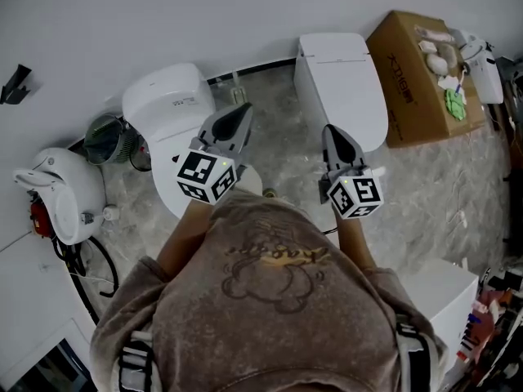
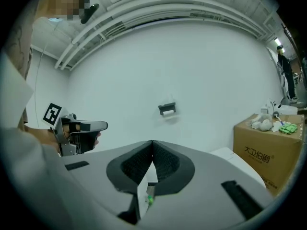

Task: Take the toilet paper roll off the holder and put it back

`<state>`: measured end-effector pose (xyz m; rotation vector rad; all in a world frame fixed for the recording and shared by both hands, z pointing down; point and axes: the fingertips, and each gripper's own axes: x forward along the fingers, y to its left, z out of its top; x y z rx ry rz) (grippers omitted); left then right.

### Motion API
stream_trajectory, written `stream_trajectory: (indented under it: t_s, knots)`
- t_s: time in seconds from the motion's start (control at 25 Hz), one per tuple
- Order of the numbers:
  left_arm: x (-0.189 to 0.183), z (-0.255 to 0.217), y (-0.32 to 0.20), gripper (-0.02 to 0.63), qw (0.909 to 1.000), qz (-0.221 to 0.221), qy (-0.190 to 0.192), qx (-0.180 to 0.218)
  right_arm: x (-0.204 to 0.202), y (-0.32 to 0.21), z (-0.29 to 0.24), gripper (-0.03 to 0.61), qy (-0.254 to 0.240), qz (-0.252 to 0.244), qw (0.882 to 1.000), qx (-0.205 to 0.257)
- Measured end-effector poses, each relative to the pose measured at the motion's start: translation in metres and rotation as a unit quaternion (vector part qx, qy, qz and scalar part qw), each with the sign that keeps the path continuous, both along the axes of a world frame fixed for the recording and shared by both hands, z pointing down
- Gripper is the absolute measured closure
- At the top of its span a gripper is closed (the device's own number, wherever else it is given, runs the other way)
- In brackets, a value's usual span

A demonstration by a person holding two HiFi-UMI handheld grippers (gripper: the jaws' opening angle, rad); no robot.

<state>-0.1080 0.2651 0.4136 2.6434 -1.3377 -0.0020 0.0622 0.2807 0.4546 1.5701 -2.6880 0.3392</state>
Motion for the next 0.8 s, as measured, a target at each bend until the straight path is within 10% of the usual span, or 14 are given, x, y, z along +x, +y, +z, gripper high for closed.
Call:
stream_trajectory:
  t_s: [0.8]
  knots:
    - [0.024, -0.003, -0.164, 0.594, 0.9995, 0.006, 0.019, 0.024, 0.025, -0.156, 0.004, 0.580, -0.011, 0.007, 1.000, 0.020]
